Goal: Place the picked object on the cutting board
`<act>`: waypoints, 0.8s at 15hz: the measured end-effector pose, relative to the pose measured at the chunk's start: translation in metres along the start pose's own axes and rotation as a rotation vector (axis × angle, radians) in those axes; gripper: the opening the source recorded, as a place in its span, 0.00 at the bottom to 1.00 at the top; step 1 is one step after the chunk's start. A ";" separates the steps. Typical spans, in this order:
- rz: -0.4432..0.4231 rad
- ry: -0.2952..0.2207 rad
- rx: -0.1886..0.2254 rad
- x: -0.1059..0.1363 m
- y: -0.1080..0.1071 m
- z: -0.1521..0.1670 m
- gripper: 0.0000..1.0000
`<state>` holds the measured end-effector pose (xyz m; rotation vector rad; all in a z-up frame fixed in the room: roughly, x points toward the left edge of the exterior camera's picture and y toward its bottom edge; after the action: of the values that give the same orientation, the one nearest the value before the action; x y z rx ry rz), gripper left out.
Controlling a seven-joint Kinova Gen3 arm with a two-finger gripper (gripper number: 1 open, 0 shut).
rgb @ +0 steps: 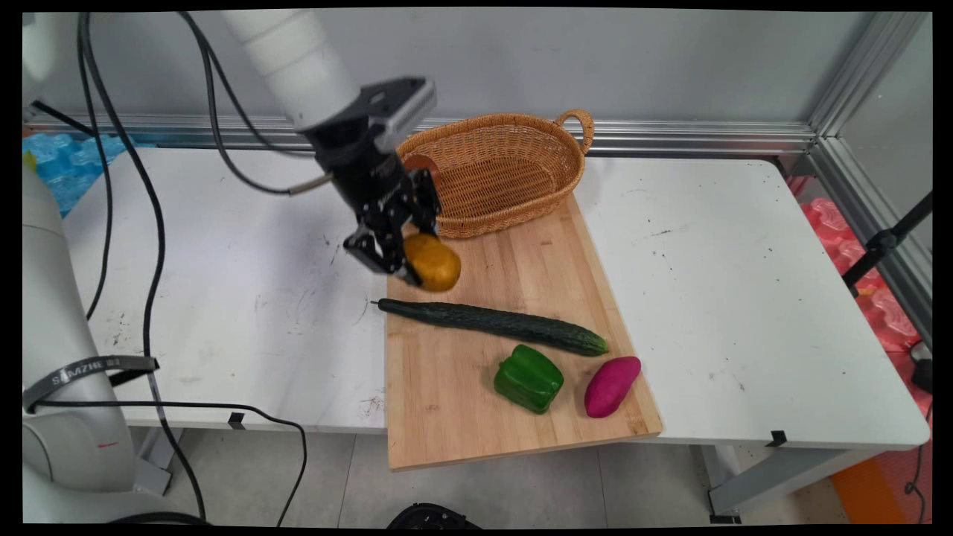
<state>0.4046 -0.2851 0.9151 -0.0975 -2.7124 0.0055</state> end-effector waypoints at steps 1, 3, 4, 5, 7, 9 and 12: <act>0.019 0.000 -0.009 0.000 0.004 0.009 0.00; 0.048 -0.001 -0.023 0.000 0.009 0.026 0.00; 0.057 -0.001 -0.028 0.001 0.011 0.034 0.00; 0.064 -0.001 -0.033 0.001 0.013 0.043 0.00; 0.075 -0.001 -0.045 0.001 0.017 0.062 0.00; 0.084 -0.004 -0.058 0.001 0.020 0.081 0.00; 0.092 -0.010 -0.073 -0.001 0.024 0.106 0.00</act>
<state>0.3632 -0.2597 0.8183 -0.2448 -2.7157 -0.0660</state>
